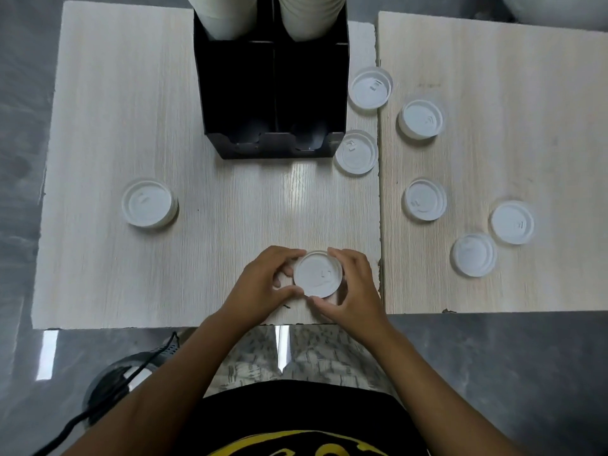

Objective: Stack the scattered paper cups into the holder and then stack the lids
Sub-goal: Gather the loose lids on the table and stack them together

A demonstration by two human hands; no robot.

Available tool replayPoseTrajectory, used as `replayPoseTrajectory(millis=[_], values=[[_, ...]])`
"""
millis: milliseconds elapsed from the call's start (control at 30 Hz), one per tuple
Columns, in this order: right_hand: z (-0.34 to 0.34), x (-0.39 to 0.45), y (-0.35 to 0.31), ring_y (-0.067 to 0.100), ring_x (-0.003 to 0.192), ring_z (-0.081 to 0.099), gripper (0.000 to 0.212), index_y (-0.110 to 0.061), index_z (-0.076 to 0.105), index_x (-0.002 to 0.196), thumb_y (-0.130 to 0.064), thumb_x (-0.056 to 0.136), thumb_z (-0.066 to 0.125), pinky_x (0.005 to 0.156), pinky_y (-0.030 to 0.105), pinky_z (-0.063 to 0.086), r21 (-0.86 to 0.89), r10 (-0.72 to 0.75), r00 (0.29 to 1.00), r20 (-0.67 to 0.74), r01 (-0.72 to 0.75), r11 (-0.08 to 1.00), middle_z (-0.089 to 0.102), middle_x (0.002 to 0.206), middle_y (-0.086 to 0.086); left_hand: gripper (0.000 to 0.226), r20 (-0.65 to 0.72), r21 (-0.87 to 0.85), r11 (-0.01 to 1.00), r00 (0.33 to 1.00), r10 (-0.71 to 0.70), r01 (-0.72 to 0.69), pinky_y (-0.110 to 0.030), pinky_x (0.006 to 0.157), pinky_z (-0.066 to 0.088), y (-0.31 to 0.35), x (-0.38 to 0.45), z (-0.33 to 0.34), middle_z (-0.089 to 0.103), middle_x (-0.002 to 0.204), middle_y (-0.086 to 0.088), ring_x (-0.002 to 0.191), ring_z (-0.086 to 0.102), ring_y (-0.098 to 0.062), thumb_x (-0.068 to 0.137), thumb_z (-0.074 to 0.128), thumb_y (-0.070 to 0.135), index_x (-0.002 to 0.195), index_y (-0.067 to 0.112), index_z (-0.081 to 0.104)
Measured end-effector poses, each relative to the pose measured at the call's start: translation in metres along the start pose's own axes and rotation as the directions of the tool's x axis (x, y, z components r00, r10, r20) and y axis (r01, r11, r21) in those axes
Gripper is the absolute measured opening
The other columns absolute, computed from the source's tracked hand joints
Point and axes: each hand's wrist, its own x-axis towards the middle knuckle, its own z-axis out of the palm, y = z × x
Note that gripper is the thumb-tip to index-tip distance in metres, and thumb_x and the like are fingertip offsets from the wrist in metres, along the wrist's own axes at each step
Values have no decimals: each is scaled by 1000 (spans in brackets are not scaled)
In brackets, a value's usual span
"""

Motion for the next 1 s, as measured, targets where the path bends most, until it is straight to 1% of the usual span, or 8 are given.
replayPoseTrajectory(millis=[167, 267, 333, 467, 667, 833, 900, 1000], values=[[2, 6, -15, -2, 134, 40, 87, -22, 43, 150, -30, 77, 90, 110, 11, 36, 65, 1, 1000, -10, 0, 998, 40, 141, -10, 64, -55, -86, 996, 998, -19, 14, -24, 94, 54, -1, -4, -5, 67, 118, 11, 104, 64, -7, 77, 91, 19, 134, 26, 65], [6, 20, -35, 0, 135, 40, 90, -23, 42, 151, -28, 76, 91, 111, 10, 35, 84, -51, 998, -28, 53, 995, 41, 141, -10, 62, -142, -126, 992, 990, -23, 5, -22, 96, 54, 0, -10, -26, 68, 124, 10, 109, 65, -8, 78, 90, 18, 135, 24, 66], [12, 32, -56, 6, 135, 43, 96, -23, 37, 154, -30, 75, 92, 111, 16, 38, 107, -87, 996, -14, 88, 990, 41, 142, -12, 63, -208, -167, 986, 976, -60, 25, -19, 92, 55, 0, -17, -47, 67, 122, 9, 103, 67, -10, 77, 90, 14, 134, 26, 66], [34, 60, -110, 11, 134, 45, 98, -23, 35, 153, -37, 74, 92, 110, 20, 41, 142, -207, 978, 24, 202, 969, 40, 142, -16, 63, -370, -257, 965, 918, -145, 48, -14, 85, 55, -5, -35, -97, 67, 119, 12, 94, 70, -12, 74, 91, 6, 127, 30, 68], [84, 103, -189, 10, 137, 43, 88, -19, 45, 148, -34, 75, 92, 109, 18, 41, 129, -367, 927, 72, 356, 925, 44, 145, -5, 59, -570, -222, 973, 801, -186, 67, -11, 86, 52, -35, -62, -170, 69, 117, 10, 103, 68, -6, 73, 92, 9, 126, 22, 71], [121, 136, -212, 8, 132, 44, 89, -19, 46, 149, -31, 74, 93, 103, 11, 40, 96, -371, 923, 99, 362, 927, 43, 141, -5, 58, -593, -215, 969, 771, -231, 125, -12, 84, 53, -72, -52, -201, 69, 118, 9, 98, 68, -7, 73, 92, 12, 127, 23, 71], [132, 147, -211, 9, 133, 42, 89, -21, 46, 149, -35, 74, 92, 107, 20, 41, 75, -338, 936, 100, 332, 940, 42, 139, -10, 57, -580, -236, 962, 774, -256, 141, -7, 82, 49, -85, -42, -203, 70, 117, 7, 97, 66, -3, 75, 91, 12, 127, 19, 71], [145, 156, -208, 9, 131, 35, 92, -27, 46, 148, -63, 71, 81, 112, 31, 37, -21, -264, 961, 88, 267, 964, 39, 137, -19, 55, -545, -223, 964, 801, -248, 146, -4, 83, 43, -104, -34, -203, 69, 119, 6, 99, 62, 1, 79, 89, 15, 130, 21, 70]])
